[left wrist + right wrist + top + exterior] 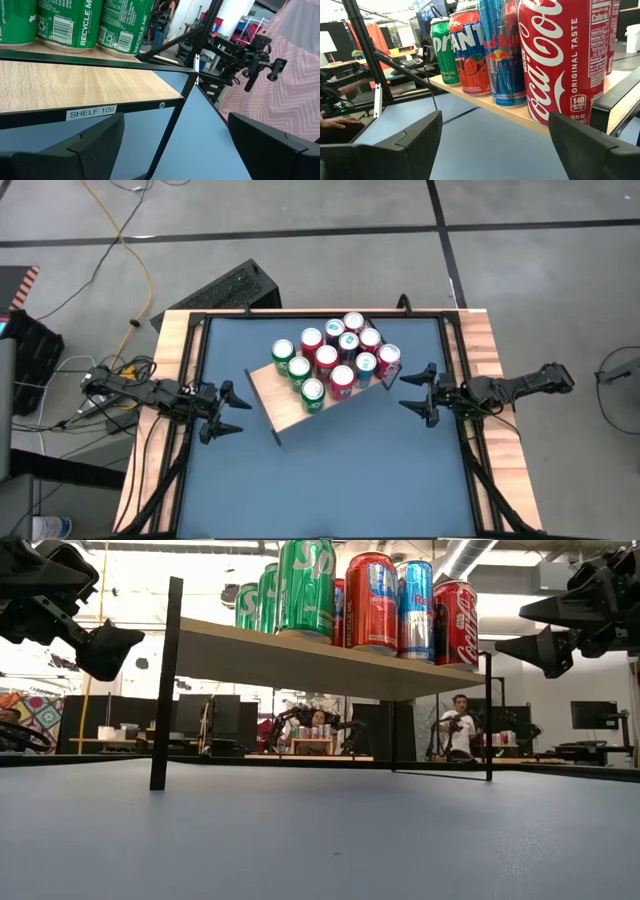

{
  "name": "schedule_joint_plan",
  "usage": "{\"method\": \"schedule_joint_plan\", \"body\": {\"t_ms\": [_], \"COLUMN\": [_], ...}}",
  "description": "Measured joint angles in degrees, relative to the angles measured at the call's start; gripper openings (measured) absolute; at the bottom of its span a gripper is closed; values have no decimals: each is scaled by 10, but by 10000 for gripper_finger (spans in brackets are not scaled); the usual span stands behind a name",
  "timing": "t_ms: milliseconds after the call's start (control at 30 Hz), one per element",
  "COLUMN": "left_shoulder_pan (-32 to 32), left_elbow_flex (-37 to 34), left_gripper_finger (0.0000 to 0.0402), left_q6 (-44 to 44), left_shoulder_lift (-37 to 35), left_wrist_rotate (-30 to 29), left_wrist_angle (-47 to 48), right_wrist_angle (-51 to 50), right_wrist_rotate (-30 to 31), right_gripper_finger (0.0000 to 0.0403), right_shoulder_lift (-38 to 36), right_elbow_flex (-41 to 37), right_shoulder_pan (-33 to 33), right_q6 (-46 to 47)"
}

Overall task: Place canned beverage on shelf
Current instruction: Return to Home Position

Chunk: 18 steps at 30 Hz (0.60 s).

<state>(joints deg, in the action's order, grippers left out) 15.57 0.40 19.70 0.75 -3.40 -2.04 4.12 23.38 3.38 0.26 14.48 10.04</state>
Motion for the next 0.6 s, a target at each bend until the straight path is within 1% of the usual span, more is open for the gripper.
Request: {"method": "schedule_joint_plan", "body": {"t_ms": [500, 600], "left_shoulder_pan": [0, 13], "left_elbow_flex": [0, 0], "left_gripper_finger": [341, 341], "left_q6": [0, 0], "left_shoulder_lift": [0, 4], "left_wrist_rotate": [-1, -1], "left_wrist_angle": [0, -1], "right_wrist_angle": [0, 0], "right_wrist_rotate": [0, 0], "right_gripper_finger": [347, 347], "right_shoulder_lift": [0, 0], "right_elbow_flex": [0, 0], "right_shoulder_pan": [0, 0], "right_q6": [0, 0]}}
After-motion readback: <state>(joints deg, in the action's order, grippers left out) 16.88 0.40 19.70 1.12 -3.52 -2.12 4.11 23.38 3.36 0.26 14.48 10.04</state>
